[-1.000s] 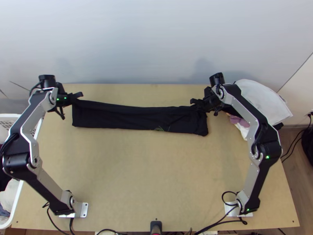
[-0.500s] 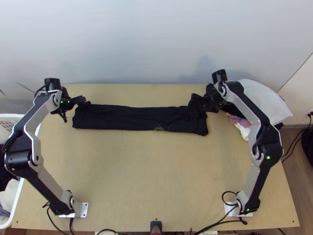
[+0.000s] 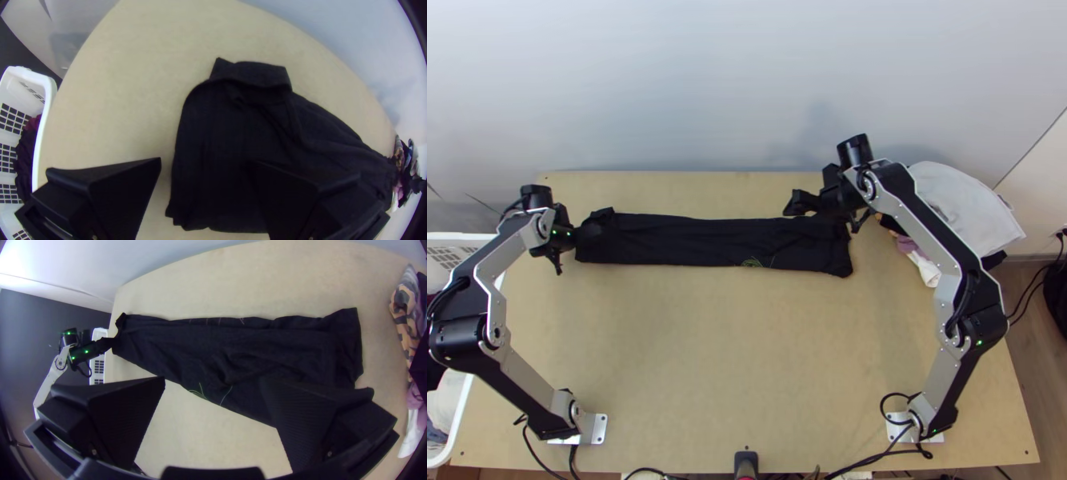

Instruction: Fold the t-shirt

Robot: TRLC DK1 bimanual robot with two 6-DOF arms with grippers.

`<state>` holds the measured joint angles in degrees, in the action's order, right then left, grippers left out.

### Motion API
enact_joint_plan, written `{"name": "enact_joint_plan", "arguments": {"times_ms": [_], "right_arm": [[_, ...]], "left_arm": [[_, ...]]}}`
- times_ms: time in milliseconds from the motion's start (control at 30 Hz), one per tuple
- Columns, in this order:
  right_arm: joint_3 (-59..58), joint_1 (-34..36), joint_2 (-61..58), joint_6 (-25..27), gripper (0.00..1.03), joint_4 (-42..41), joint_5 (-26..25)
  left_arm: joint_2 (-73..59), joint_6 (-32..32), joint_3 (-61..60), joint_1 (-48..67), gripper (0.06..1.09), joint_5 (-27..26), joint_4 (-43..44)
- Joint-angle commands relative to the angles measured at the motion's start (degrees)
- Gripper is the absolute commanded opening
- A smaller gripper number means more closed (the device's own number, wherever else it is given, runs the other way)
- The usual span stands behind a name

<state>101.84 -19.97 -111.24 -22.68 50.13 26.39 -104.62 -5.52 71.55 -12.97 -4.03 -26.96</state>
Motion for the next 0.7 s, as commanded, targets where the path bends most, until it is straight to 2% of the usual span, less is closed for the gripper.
{"name": "enact_joint_plan", "arguments": {"times_ms": [0,100,167,233,267,333,367,667], "right_arm": [[0.73,-3.5,0.24,0.97,0.99,0.23,0.15],[1.34,-4.38,0.06,0.97,0.99,0.32,0.24],[1.87,-4.56,-0.38,0.97,0.99,0.41,0.24],[2.57,-4.82,-1.08,0.97,0.99,0.41,0.24],[3.01,-4.99,-1.43,0.88,0.99,0.5,0.24],[4.07,-5.61,-2.4,0.79,0.99,0.67,0.24],[4.51,-5.96,-3.02,0.79,0.99,0.76,0.33],[9.16,-9.56,-12.42,0.97,0.99,0.76,0.33]], "left_arm": [[-2.26,-1.07,-1.68,1.81,0.98,-0.01,2.61],[-3.49,-1.51,-0.8,2.51,0.94,-0.01,2.7],[-3.66,-1.78,-0.88,3.04,0.85,-0.01,3.23],[-3.58,-2.3,-1.15,3.13,0.71,-0.1,4.2],[-3.4,-2.57,-1.24,3.22,0.59,-0.1,4.9],[-2.87,-1.6,-1.5,3.3,0.19,-0.54,6.83],[-2.43,-1.07,-1.41,3.48,0.09,-0.71,6.83],[9.08,-3.89,-1.76,7.08,0.1,-1.77,3.23]]}}
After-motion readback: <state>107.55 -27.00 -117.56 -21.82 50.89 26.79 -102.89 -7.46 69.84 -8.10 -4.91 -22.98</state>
